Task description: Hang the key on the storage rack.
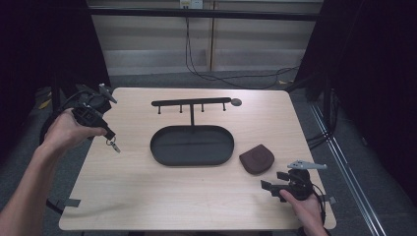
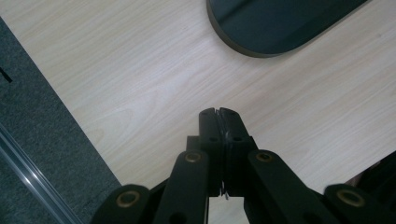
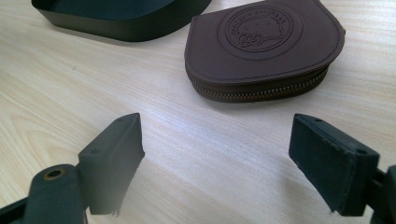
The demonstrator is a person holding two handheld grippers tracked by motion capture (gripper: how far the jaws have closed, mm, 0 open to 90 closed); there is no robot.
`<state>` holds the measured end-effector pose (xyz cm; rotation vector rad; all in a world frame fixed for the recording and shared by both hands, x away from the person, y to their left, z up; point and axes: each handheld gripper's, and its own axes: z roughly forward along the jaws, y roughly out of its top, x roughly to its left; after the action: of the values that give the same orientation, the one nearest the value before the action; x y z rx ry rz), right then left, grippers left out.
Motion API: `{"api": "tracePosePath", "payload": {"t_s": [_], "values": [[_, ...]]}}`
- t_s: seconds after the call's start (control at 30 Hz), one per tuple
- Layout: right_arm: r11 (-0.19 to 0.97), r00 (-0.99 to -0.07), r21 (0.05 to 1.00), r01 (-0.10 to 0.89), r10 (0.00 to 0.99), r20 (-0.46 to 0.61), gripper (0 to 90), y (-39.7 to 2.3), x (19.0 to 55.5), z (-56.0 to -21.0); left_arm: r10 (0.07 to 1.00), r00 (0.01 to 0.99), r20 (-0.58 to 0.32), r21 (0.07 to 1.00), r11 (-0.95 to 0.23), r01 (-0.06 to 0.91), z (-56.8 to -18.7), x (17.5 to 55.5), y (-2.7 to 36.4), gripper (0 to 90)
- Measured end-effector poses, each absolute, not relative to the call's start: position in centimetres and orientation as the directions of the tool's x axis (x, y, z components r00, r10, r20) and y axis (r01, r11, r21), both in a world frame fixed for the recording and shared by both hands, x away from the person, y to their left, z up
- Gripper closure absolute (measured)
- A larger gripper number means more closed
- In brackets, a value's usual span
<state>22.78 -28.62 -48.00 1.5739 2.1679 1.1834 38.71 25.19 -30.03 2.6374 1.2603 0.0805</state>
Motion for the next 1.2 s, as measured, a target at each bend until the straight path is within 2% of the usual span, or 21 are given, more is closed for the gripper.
{"api": "tracePosePath", "payload": {"t_s": [0.3, 0.53, 0.77, 1.2], "values": [[0.108, -0.408, 0.702, 0.704, 0.870, 0.276, 16.7, -28.6, 22.8, -48.0, 0.751, 0.660, -0.026, 0.189, -0.645, 0.741, -29.1, 38.9, 23.8, 89.3], [0.111, -0.409, 0.701, 0.705, 0.871, 0.273, 16.7, -28.6, 22.8, -48.0, 0.747, 0.662, -0.058, 0.213, -0.639, 0.739, -28.2, 39.3, 23.2, 89.3], [0.113, -0.408, 0.700, 0.705, 0.872, 0.270, 16.5, -28.6, 22.8, -48.0, 0.738, 0.674, -0.025, 0.224, -0.653, 0.724, -27.1, 39.5, 21.7, 89.3], [0.114, -0.408, 0.698, 0.707, 0.872, 0.272, 16.5, -28.6, 22.9, -48.1, 0.733, 0.679, -0.027, 0.208, -0.661, 0.722, -27.4, 40.7, 18.9, 89.3]]}}
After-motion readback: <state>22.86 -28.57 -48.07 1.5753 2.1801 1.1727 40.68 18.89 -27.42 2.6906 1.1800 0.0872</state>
